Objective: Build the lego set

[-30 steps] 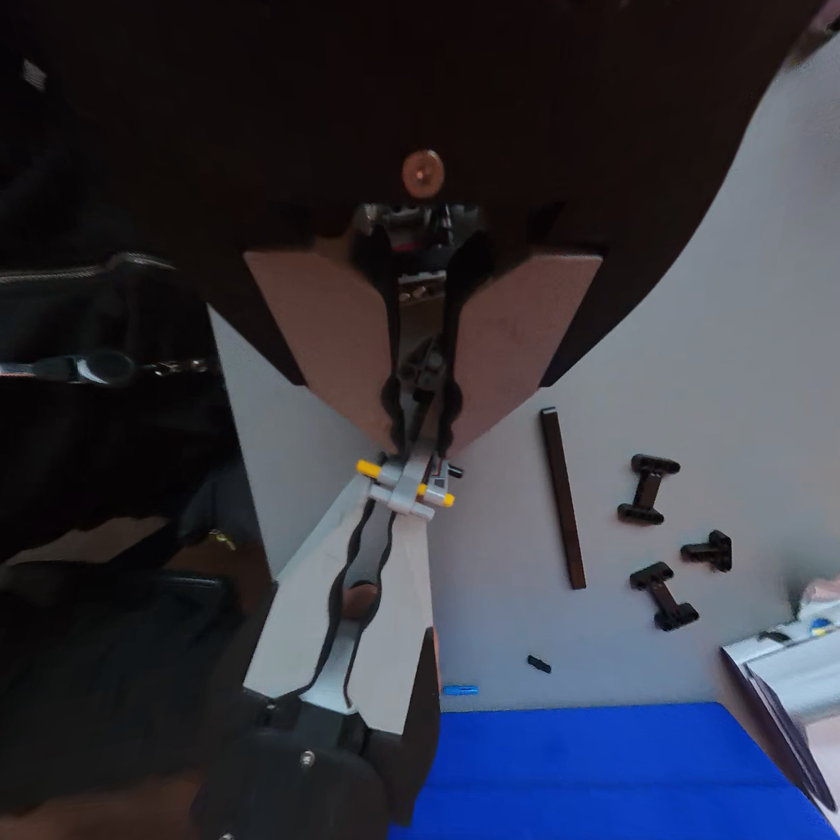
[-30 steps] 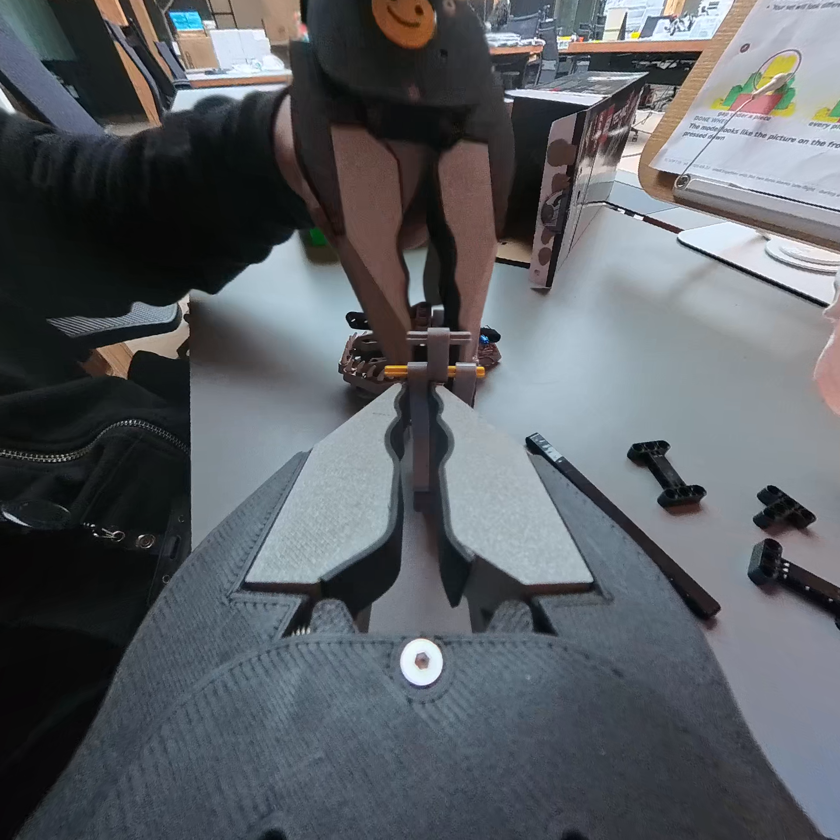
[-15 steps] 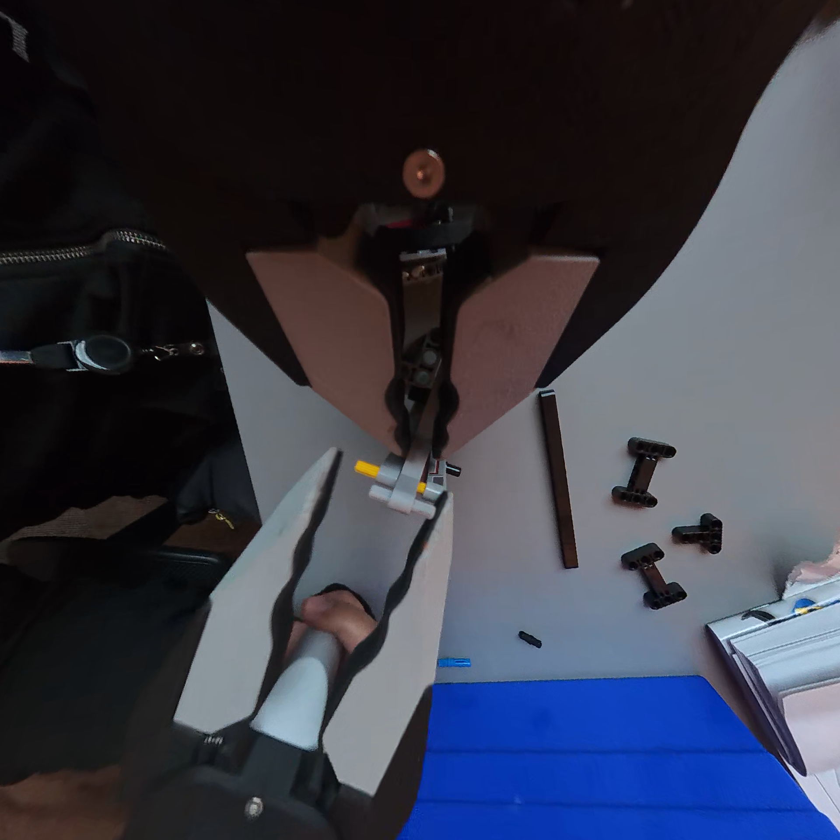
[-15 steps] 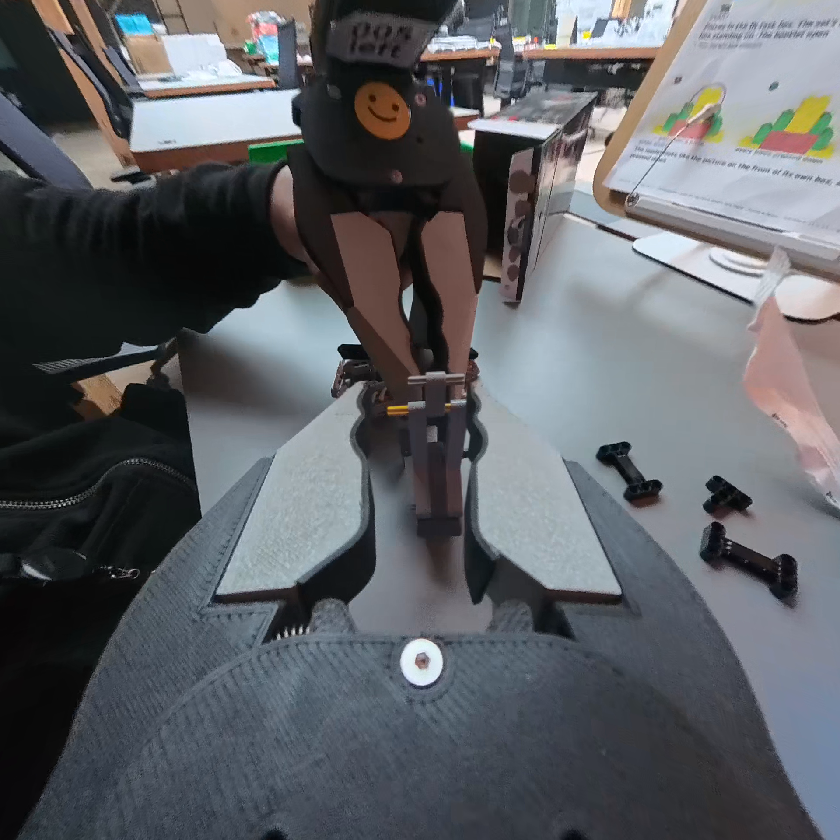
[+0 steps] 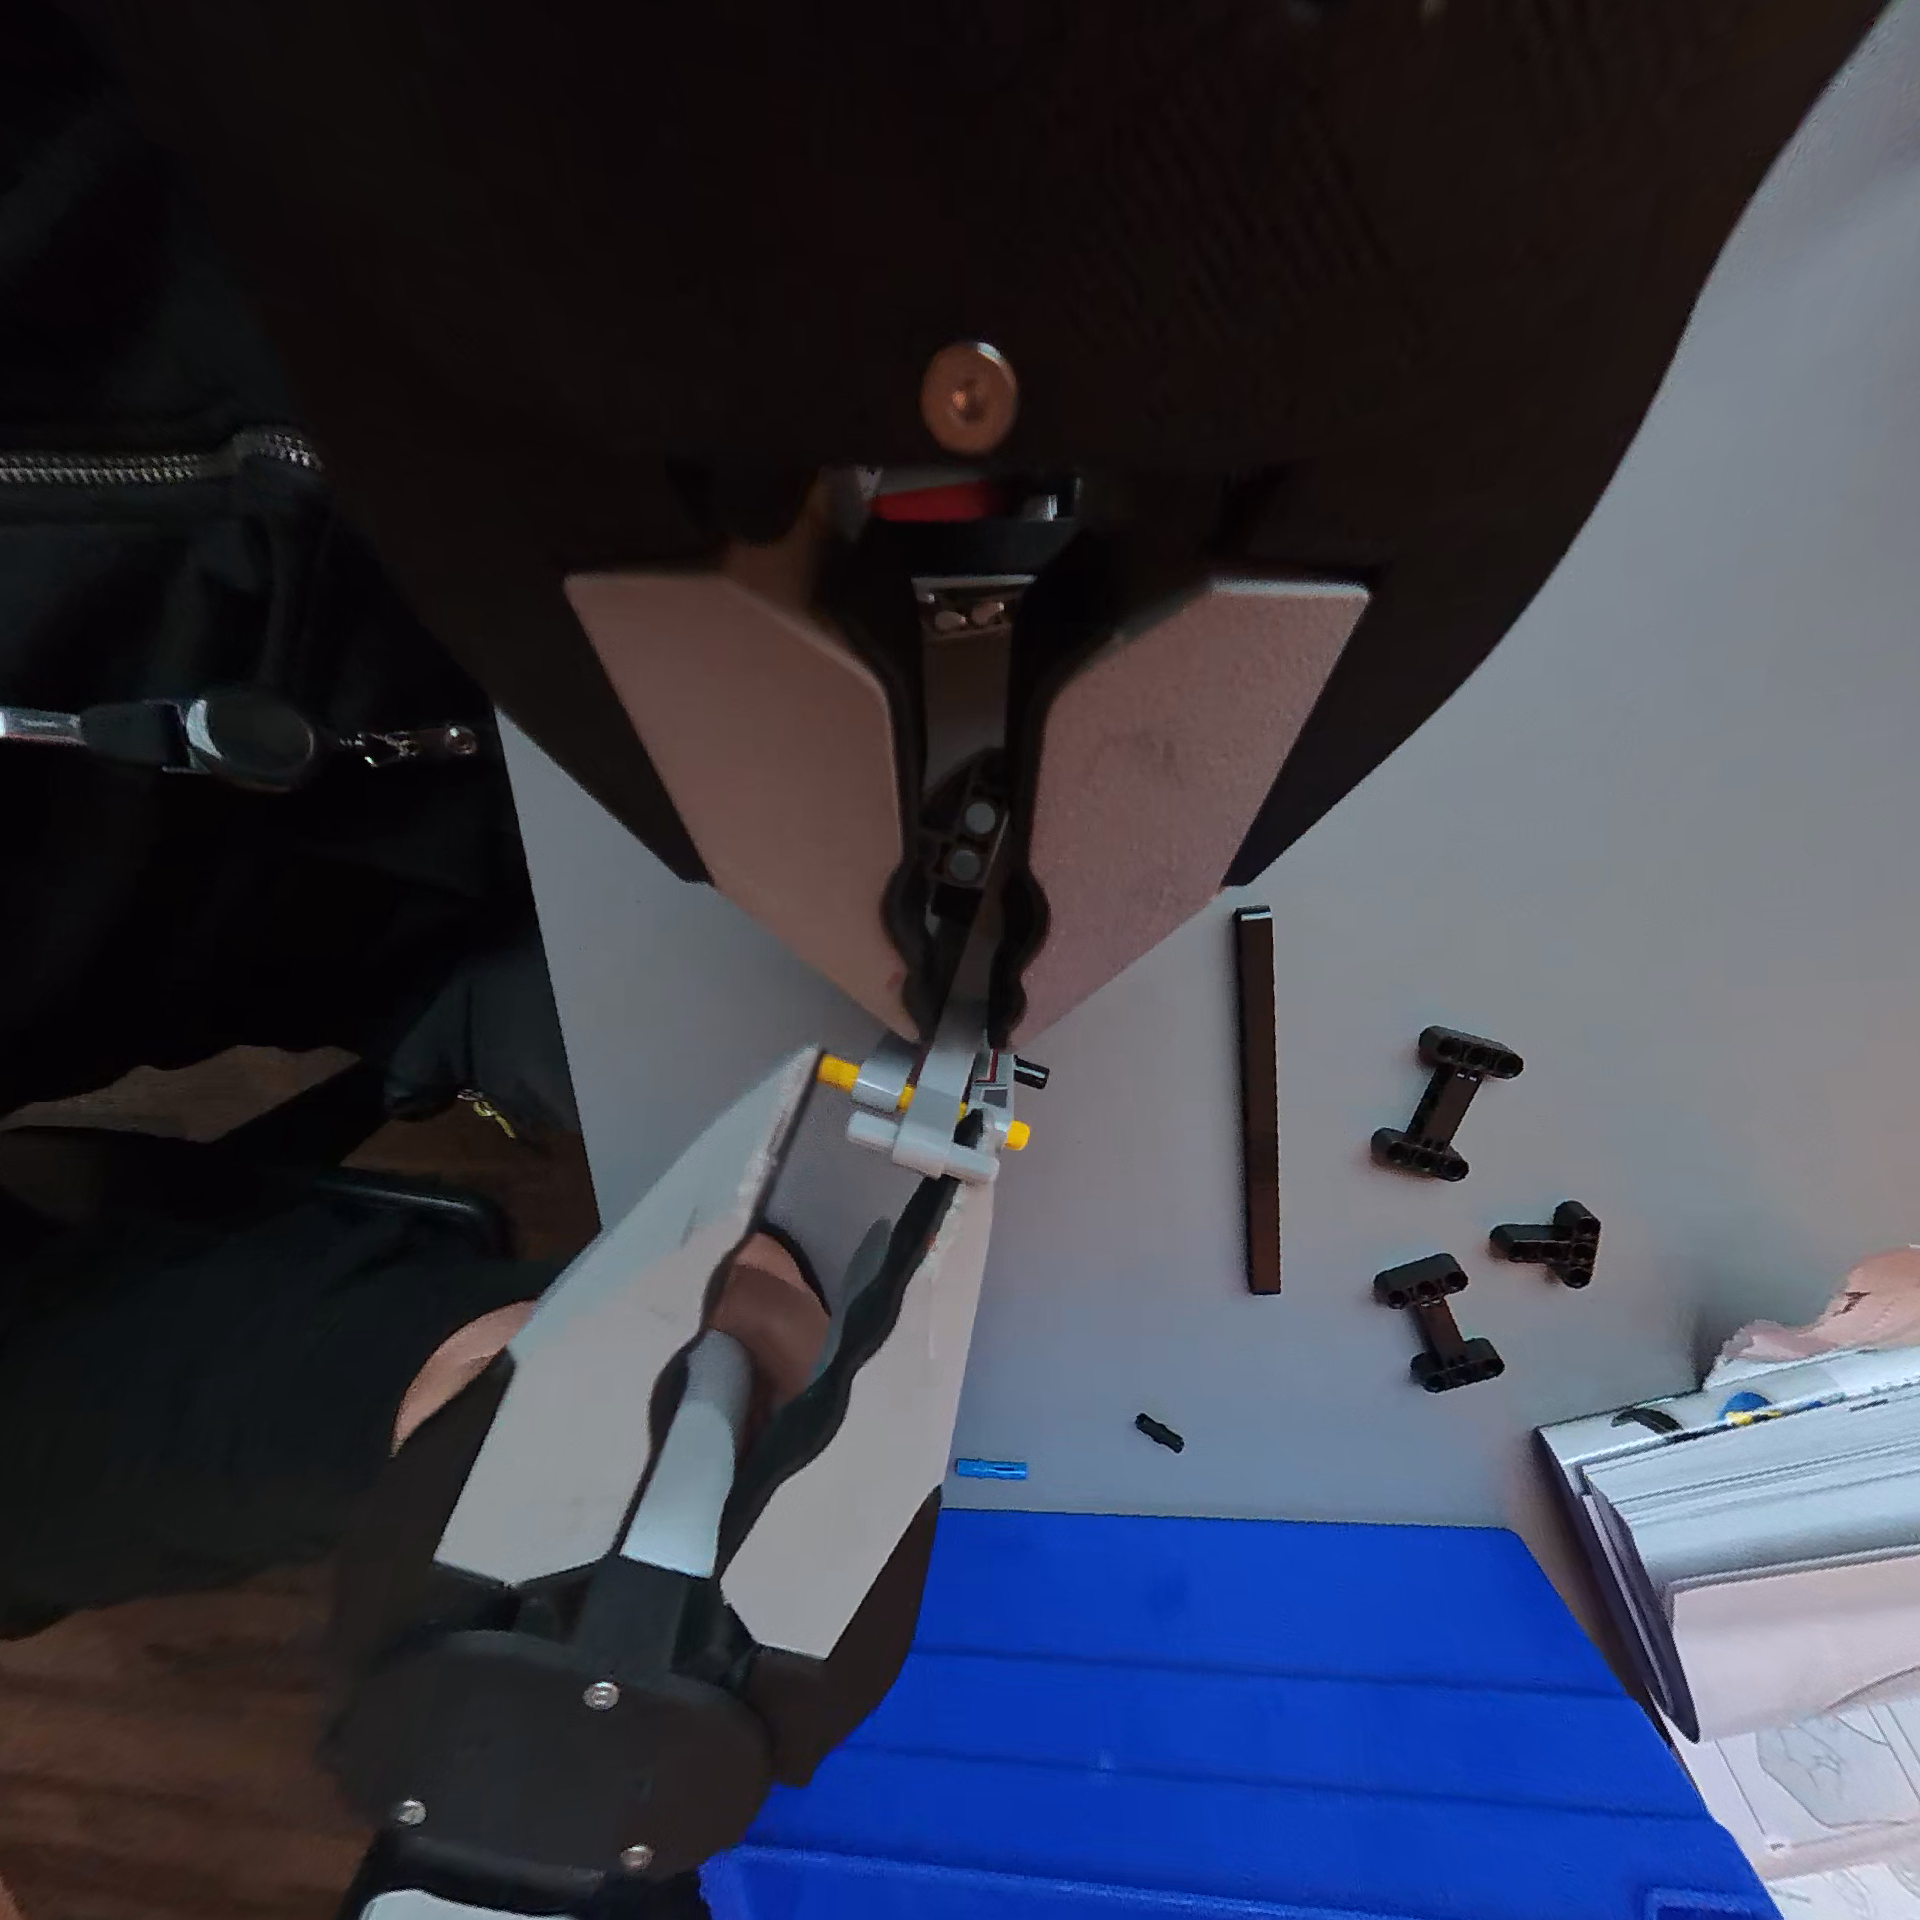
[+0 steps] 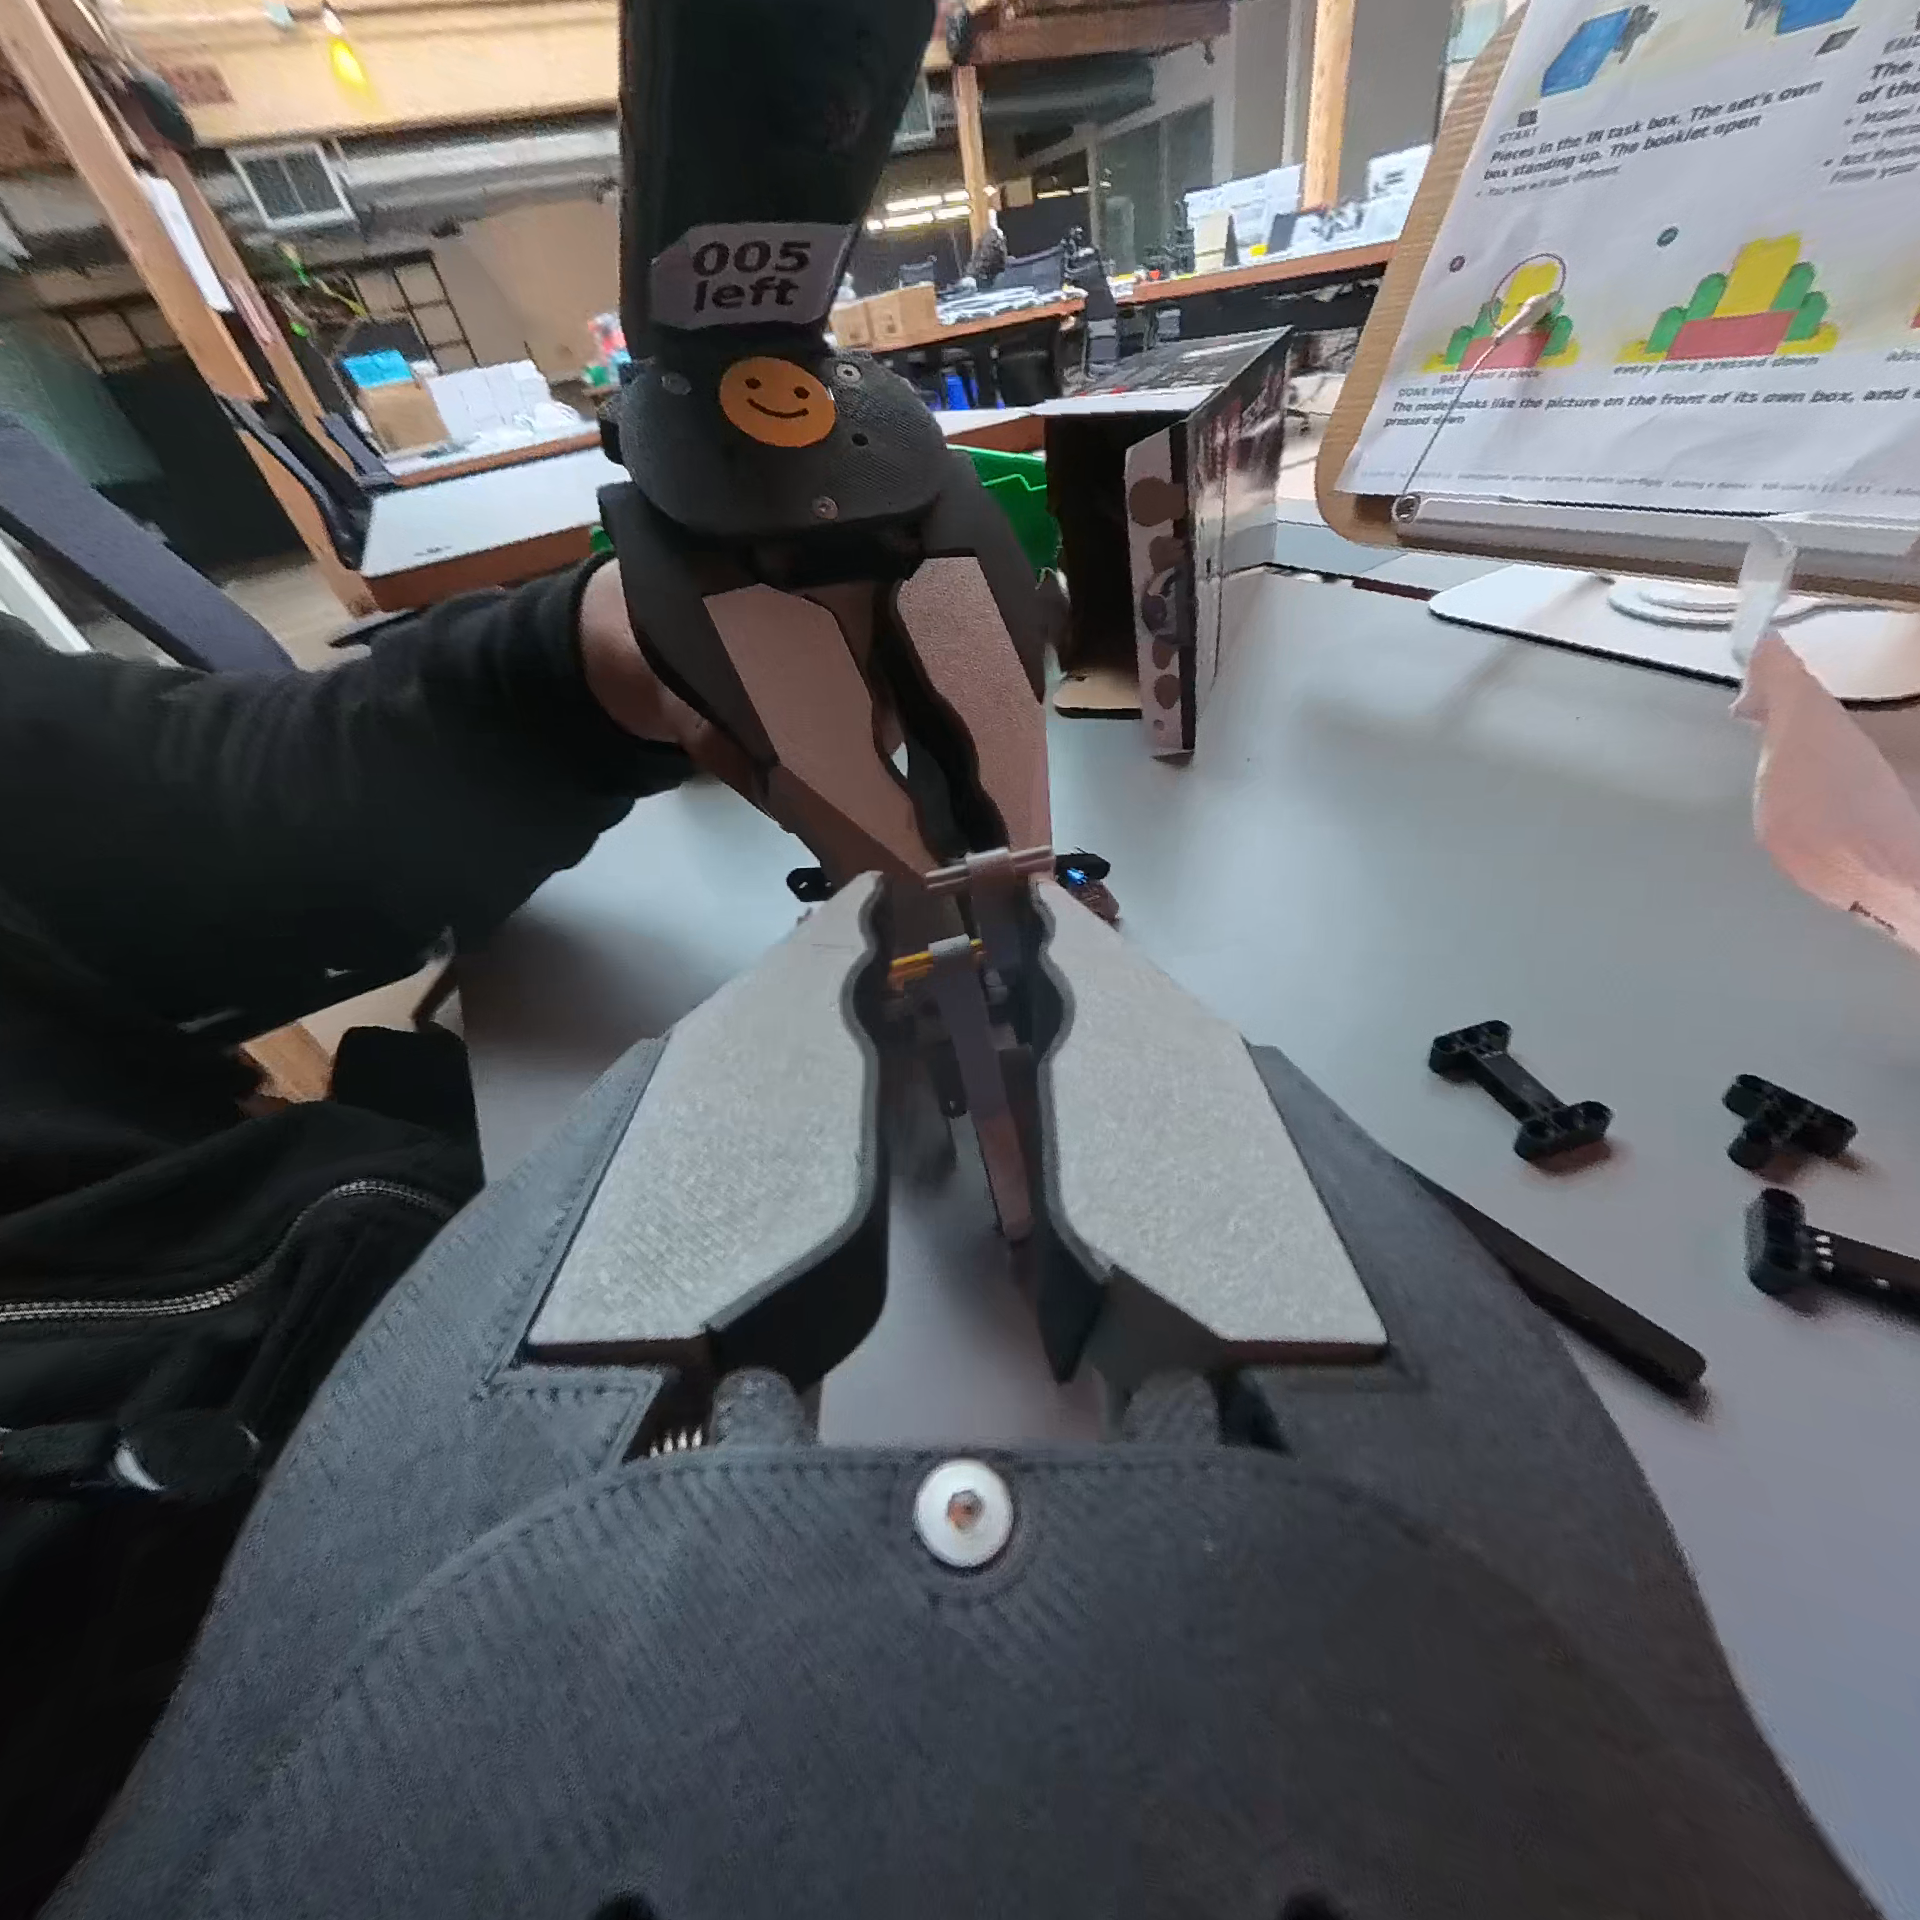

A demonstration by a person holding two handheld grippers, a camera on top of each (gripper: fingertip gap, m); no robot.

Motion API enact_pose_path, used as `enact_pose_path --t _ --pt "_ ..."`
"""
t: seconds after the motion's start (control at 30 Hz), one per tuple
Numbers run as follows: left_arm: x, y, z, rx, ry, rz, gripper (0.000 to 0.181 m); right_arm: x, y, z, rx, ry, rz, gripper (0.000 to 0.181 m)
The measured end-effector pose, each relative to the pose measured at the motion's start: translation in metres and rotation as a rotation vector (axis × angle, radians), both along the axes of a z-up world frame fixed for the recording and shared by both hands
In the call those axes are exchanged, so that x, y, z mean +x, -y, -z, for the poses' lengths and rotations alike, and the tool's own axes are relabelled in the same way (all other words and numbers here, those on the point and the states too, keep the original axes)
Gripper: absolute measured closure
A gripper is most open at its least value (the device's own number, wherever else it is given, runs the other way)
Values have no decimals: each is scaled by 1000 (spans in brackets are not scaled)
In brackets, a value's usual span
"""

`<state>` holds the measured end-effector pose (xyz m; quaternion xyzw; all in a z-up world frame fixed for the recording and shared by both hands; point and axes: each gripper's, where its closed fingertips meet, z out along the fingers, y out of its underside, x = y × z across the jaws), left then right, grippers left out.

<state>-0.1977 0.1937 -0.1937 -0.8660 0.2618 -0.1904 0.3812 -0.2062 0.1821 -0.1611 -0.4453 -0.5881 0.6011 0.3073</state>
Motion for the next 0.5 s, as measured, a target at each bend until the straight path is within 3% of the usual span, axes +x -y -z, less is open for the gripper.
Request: enact_pose_path --t 0.3,0.5 --pt "8 1 -1 58 -12 -3 173 3 -6 0 -38 -9 20 176" --pt "7 0 -1 73 -18 -18 174 3 -5 0 -66 -7 -5 176"
